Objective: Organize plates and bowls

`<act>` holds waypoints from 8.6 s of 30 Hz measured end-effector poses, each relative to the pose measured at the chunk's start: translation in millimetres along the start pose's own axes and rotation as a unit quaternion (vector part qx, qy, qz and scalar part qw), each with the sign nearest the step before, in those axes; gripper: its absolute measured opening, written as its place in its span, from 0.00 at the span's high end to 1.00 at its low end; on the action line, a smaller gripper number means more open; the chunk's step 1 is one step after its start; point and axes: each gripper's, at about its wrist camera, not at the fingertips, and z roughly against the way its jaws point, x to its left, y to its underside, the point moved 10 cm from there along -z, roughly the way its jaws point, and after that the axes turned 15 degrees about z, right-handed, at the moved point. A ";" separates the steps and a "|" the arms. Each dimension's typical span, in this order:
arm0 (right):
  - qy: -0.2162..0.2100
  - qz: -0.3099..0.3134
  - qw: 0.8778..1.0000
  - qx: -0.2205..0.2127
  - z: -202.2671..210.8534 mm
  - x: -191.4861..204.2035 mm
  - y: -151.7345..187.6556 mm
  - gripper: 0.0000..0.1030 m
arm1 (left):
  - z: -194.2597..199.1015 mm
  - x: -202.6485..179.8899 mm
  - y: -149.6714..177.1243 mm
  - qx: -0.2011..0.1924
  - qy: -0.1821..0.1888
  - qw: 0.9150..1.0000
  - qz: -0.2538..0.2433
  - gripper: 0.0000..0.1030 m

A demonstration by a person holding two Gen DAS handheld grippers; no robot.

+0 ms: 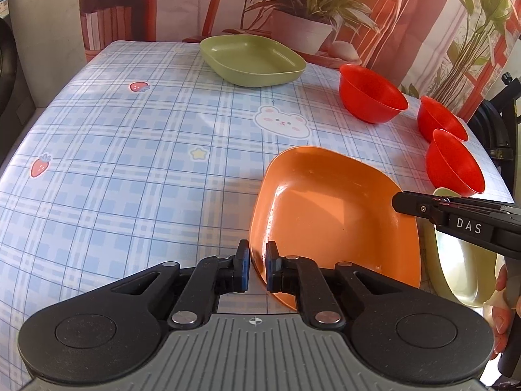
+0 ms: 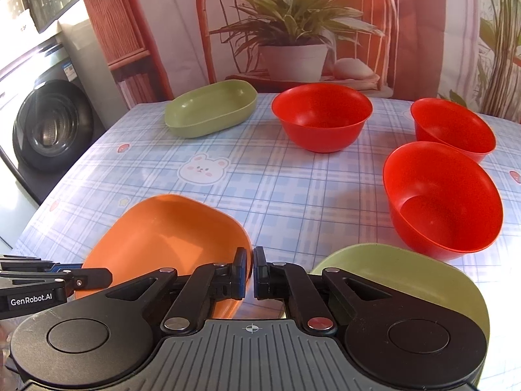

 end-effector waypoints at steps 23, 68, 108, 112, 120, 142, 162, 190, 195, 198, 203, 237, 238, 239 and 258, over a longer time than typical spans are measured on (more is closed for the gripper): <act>0.038 -0.060 0.995 -0.072 73.0 -51.3 -4.9 0.96 | 35.9 -65.9 4.3 -0.005 0.045 0.996 -0.072 0.91; 0.126 -0.128 0.984 -0.024 89.8 -137.7 82.0 0.90 | -6.6 -154.9 59.2 0.070 0.079 0.982 -0.159 0.83; 0.025 -0.015 0.995 -0.095 63.1 -51.1 -87.9 0.81 | 56.1 -16.2 -157.0 -0.137 0.015 0.989 -0.049 0.68; 0.001 0.004 0.994 -0.109 35.0 -31.8 -133.5 0.81 | 48.3 2.1 -198.1 -0.159 0.004 0.986 -0.038 0.68; 0.025 0.046 0.997 -0.063 -74.7 -31.7 -191.6 0.81 | -15.8 0.6 -234.5 -0.160 0.001 0.987 -0.022 0.65; 0.031 0.016 0.999 0.041 -199.3 -46.4 -184.4 0.94 | -113.6 6.5 -196.1 -0.058 0.032 0.996 0.059 0.71; -0.004 -0.030 0.999 0.023 -91.1 -0.6 -133.0 0.96 | -27.3 2.7 -156.1 -0.062 0.050 0.997 -0.013 0.90; 0.003 -0.152 0.987 -0.052 97.8 -62.6 -5.5 0.96 | 59.5 -115.3 -42.8 -0.030 0.144 0.983 -0.112 0.89; 0.025 -0.179 0.982 -0.056 122.2 -82.7 27.3 0.96 | 53.4 -145.5 -14.3 -0.011 0.161 0.977 -0.142 0.89; 0.039 -0.191 0.979 -0.053 132.4 -92.1 47.6 0.96 | 50.2 -161.1 -0.5 -0.002 0.171 0.972 -0.163 0.89; 0.052 -0.224 0.972 -0.040 142.7 -107.8 83.5 0.96 | 39.0 -183.6 20.8 0.015 0.184 0.965 -0.188 0.89; 0.073 -0.216 0.974 0.014 122.9 -108.5 124.3 0.95 | -3.5 -195.1 52.0 0.055 0.166 0.958 -0.227 0.89; 0.072 -0.216 0.974 0.017 122.2 -108.3 125.5 0.96 | -4.4 -195.1 52.5 0.056 0.166 0.958 -0.227 0.89; 0.070 -0.217 0.973 0.019 121.5 -107.7 126.6 0.96 | -5.6 -194.9 53.0 0.058 0.166 0.958 -0.227 0.89; 0.071 -0.201 0.977 -0.009 132.9 -111.7 101.2 0.89 | 10.3 -187.0 20.9 0.025 0.176 0.964 -0.198 0.88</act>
